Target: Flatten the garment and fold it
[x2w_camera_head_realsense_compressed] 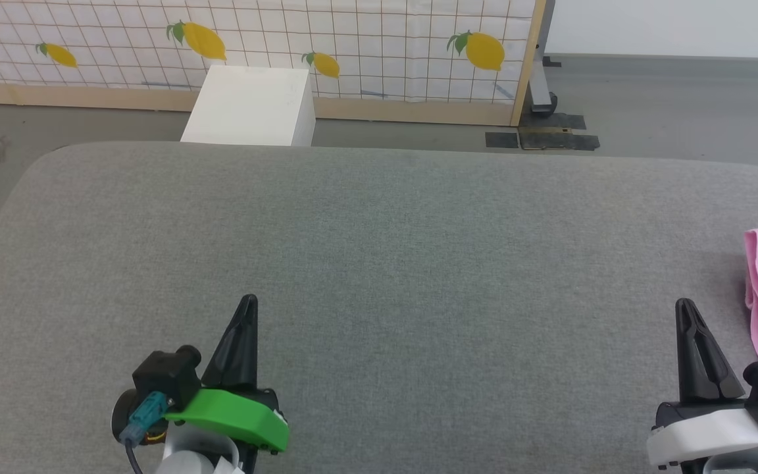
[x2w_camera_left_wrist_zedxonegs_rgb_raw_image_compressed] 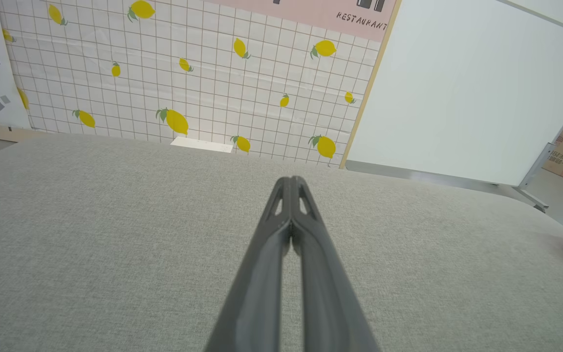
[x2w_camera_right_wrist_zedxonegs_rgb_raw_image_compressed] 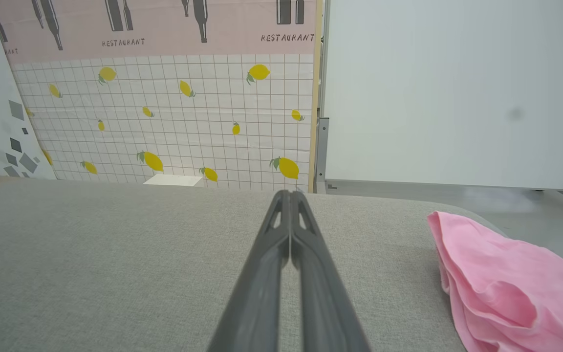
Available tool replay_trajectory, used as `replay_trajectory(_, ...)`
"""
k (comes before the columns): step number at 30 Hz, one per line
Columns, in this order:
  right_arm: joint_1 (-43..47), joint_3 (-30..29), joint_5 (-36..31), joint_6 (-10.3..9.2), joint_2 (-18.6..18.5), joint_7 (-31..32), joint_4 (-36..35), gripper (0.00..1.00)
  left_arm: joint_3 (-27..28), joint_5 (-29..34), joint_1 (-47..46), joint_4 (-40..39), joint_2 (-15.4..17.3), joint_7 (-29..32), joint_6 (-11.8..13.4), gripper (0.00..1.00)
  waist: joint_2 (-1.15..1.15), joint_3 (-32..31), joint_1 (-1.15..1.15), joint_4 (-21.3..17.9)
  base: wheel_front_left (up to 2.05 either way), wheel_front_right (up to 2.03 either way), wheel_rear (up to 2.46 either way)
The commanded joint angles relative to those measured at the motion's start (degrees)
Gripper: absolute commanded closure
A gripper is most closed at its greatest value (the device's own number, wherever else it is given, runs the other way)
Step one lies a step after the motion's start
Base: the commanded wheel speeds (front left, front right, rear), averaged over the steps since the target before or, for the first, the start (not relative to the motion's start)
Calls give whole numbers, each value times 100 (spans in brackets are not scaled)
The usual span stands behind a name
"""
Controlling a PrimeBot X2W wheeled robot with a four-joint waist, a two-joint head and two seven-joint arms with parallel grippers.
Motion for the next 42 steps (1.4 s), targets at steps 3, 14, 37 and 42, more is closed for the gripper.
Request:
replay_trajectory(3, -37, 39, -26, -1, 0, 59, -7, 100, 43, 93, 26, -56, -3, 67, 51, 100, 0, -2, 0, -9, 0, 0, 0)
replay_trajectory(14, -75, 113, -54, -2, 0, 178, -16, 100, 96, 235, 52, -133, -6, 196, 108, 100, 0, -7, 0, -38, 0, 0, 0)
replay_trajectory(37, -153, 267, -112, -3, 1, 425, -34, 100, 207, 530, 105, -293, -12, 463, 225, 100, 0, -17, 0, -99, 0, 0, 0)
replay_trajectory(42, -169, 299, -124, -4, 1, 478, -38, 100, 231, 592, 117, -327, -13, 520, 250, 100, 0, -19, 0, -112, 0, 0, 0)
